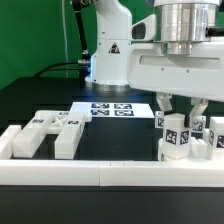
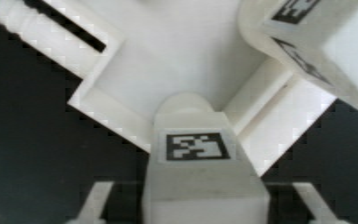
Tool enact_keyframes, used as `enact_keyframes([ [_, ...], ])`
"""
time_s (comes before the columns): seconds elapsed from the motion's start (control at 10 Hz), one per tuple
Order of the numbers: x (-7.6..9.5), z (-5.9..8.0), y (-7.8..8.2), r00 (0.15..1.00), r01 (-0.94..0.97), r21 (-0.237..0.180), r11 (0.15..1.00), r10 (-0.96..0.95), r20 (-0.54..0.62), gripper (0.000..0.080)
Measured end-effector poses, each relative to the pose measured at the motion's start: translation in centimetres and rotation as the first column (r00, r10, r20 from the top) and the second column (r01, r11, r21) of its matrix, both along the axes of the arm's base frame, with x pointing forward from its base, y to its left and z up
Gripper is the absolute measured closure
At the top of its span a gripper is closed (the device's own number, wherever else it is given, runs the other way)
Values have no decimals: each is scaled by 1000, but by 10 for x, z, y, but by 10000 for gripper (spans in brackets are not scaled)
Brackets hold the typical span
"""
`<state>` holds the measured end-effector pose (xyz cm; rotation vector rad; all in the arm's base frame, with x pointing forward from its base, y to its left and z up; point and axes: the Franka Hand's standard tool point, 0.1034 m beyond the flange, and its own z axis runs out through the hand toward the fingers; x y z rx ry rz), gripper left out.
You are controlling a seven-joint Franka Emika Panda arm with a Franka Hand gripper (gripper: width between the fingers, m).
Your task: Assemble chair
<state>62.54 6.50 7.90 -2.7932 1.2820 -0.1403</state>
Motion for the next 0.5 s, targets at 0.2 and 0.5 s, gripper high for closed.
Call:
enact_keyframes([
  [0.2,0,1,0,999,-44,-4,999,44,-4,209],
  [0.5,1,1,-5,941,-339,-41,940,339,-5,153],
])
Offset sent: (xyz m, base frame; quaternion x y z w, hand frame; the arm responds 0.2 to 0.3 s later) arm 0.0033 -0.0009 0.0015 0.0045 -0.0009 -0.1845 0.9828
